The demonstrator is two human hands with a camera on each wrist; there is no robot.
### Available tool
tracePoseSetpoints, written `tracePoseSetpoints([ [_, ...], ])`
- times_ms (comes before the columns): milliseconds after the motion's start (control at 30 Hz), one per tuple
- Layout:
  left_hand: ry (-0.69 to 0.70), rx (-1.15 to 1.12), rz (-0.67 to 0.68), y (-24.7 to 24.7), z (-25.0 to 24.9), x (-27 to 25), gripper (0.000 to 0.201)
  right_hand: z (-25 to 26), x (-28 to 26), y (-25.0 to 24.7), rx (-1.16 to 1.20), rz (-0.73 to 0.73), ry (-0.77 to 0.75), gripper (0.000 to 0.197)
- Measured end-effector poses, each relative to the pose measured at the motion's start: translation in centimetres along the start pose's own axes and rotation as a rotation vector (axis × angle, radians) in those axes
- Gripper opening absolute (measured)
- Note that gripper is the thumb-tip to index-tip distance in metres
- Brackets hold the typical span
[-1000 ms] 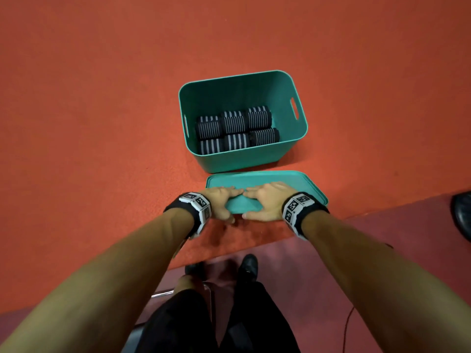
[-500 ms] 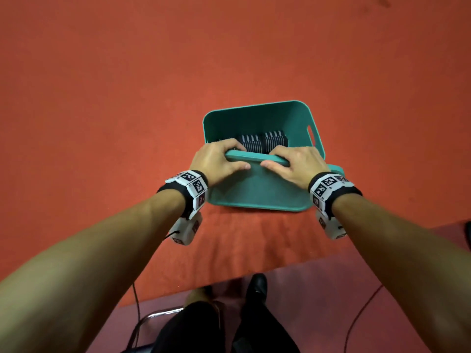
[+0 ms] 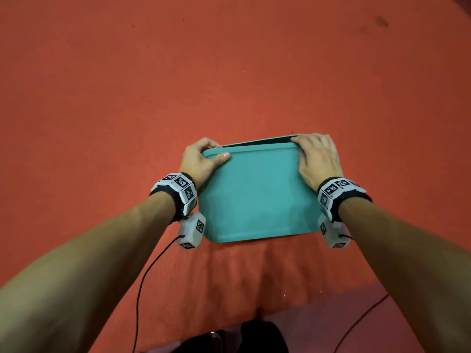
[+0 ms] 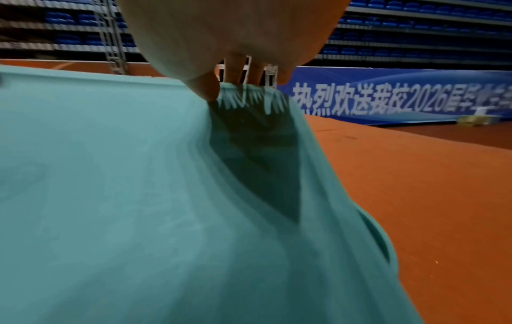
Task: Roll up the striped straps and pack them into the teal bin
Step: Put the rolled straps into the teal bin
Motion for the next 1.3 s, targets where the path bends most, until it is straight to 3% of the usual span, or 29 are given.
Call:
tracePoseSetpoints([
  [133, -0.074, 0.014, -0.089, 0.5, 1.4, 2.3, 0.015, -2.6, 3.2, 1.4, 0.142, 0.125, 0.101, 0.033],
  [300, -0.12, 0.081, -0.166, 1.4, 3.3, 5.2, 0.023, -3.6, 6.2, 2.2, 0.252, 0.08, 0.083, 0.029],
  [633, -0.181, 0.074, -0.227, 3.2, 5.3, 5.0, 0.024, -4.4, 7.9, 4.1, 0.324, 0.175, 0.217, 0.027],
  [767, -0.178, 0.087, -0.227, 3.3, 5.4, 5.3, 0.033, -4.5, 7.6, 4.4, 0.31, 0.195, 0.24, 0.027],
  [967, -0.253, 0.057, -0.223, 3.7, 5.7, 6.4, 0.024, -5.0, 7.5, 4.2, 0.25, 0.196, 0.279, 0.028],
  [1100, -0.273, 0.056, -0.222, 3.9, 6.0, 6.6, 0.023, -5.4, 7.4, 4.8, 0.335, 0.199, 0.258, 0.027],
  [1300, -0.296, 0.073, -0.185, 4.2, 6.2, 6.5, 0.026, -6.4, 7.9, 4.8, 0.366, 0.323, 0.3, 0.026],
])
Point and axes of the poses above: each hand's wrist, its own x-axis towards the middle knuckle, its own y-axis out of the palm, z = x × y, the point moved 3 cm from there along x, towards the middle knuckle, and after that the axes turned 2 degrees about y, right-handed, at the moved point
